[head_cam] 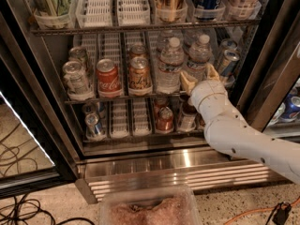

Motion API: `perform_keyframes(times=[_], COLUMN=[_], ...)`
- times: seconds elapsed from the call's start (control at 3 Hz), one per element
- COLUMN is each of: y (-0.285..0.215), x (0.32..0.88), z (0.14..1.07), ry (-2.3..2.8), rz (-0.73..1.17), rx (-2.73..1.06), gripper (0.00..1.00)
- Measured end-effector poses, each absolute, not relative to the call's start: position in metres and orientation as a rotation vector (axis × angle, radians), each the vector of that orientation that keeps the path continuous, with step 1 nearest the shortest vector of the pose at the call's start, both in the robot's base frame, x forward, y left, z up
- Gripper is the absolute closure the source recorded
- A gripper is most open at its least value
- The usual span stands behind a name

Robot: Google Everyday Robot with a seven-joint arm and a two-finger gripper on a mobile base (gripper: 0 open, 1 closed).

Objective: Pick water bottle from middle shelf of fridge

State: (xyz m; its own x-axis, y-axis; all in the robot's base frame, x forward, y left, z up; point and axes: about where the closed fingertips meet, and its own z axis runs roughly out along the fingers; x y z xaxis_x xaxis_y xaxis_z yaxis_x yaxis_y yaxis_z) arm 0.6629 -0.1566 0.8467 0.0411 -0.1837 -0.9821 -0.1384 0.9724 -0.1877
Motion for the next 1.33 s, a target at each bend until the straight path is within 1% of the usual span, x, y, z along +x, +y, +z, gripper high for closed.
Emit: perform_keyframes(times=[0.67, 1.0, 1.33], y=[-0.1577, -0.1577, -0.1576], x=[0.6726, 0.6726, 0.6716], z=[0.8521, 0.8521, 0.8524], ry=[1.524, 1.524, 1.521], rz=[-0.051, -0.051, -0.054], rx=[-0.277, -0.277, -0.278], gripper=[0.4, 0.59, 0.82])
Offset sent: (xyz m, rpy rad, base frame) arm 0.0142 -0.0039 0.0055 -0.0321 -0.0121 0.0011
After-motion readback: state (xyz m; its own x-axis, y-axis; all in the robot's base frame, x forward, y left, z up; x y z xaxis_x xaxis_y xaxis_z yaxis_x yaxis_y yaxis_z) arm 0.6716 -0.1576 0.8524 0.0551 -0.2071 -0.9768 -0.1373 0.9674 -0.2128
